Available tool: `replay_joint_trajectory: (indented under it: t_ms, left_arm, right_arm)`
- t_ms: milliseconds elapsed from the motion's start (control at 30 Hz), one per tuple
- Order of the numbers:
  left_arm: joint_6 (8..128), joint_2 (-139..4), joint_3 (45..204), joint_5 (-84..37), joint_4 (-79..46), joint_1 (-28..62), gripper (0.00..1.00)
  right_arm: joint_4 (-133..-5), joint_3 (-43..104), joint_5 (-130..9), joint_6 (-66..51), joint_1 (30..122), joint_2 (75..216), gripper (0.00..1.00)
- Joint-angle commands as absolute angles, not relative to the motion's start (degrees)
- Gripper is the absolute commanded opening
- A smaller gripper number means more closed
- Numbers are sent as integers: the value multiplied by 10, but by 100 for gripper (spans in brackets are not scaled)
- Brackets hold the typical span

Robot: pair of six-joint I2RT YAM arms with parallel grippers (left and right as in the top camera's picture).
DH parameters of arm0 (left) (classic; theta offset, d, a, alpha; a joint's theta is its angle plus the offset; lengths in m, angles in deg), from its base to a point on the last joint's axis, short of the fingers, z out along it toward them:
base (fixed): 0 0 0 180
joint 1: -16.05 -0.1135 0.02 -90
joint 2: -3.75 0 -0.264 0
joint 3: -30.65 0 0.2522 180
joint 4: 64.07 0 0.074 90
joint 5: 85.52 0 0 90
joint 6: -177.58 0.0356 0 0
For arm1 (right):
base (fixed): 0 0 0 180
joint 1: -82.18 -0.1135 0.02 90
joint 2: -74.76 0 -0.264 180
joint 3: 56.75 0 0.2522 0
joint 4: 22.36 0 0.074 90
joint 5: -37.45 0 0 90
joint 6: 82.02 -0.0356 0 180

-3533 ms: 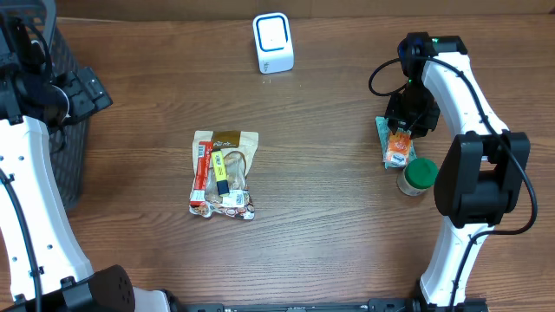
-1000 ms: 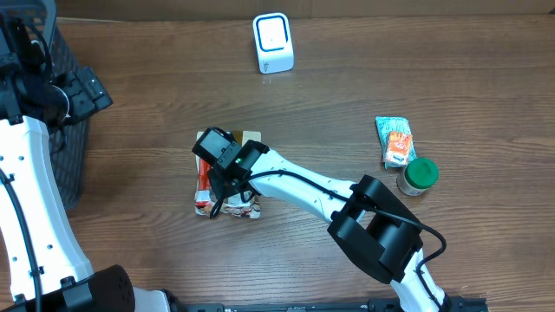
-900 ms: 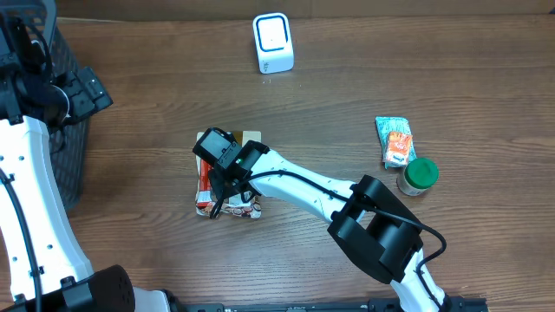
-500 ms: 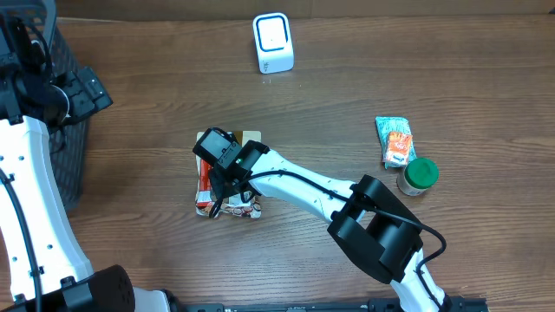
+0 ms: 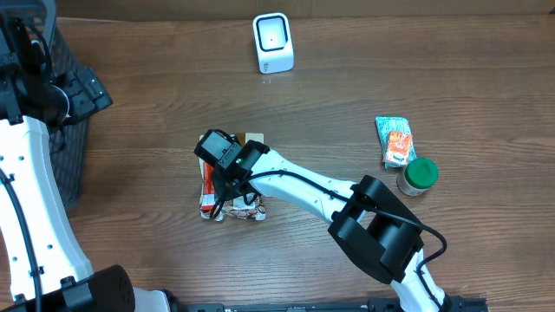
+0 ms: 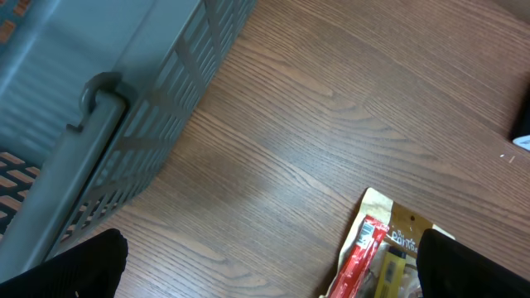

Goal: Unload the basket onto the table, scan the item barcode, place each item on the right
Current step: 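Lower the right gripper onto the yellow tube in the pile and close, then lift the yellow tube with the right gripper and pull it rightward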

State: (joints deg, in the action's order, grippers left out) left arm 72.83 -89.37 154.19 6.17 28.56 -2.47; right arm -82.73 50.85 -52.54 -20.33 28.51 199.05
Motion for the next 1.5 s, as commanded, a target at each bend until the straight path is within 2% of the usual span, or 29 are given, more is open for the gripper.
replay_joint_trajectory:
  t_ms: [0, 167, 367, 767, 867, 1100, 1167, 1300, 1467]
  left_arm:
    - [732, -892, 1551, 60, 286, -26, 100]
    - [732, -892, 1551, 60, 286, -26, 100]
    - [732, -892, 1551, 60, 286, -26, 100]
    - [732, -892, 1551, 60, 286, -26, 100]
    - [732, -892, 1551, 60, 286, -26, 100]
    - [732, -892, 1551, 60, 286, -26, 100]
    - [732, -892, 1551, 60, 286, -26, 100]
    - [733, -892, 1551, 60, 286, -26, 99]
    - [732, -892, 1551, 60, 286, -26, 100]
  right_arm:
    - [-838, 499, -522, -208, 284, 1992, 28]
    - [-838, 499, -522, -207, 284, 1992, 25]
    - [-838, 505, -522, -202, 289, 1992, 4]
    - [-918, 583, -562, -109, 330, 1953, 4]
    - [-933, 583, -616, -83, 351, 1941, 4]
    - [-993, 583, -865, 12, 449, 1935, 4]
    - [-1022, 583, -922, 59, 481, 1935, 4]
    - [-1118, 583, -1058, 248, 539, 1927, 4]
    - [-1242, 583, -1094, 430, 590, 1900, 4]
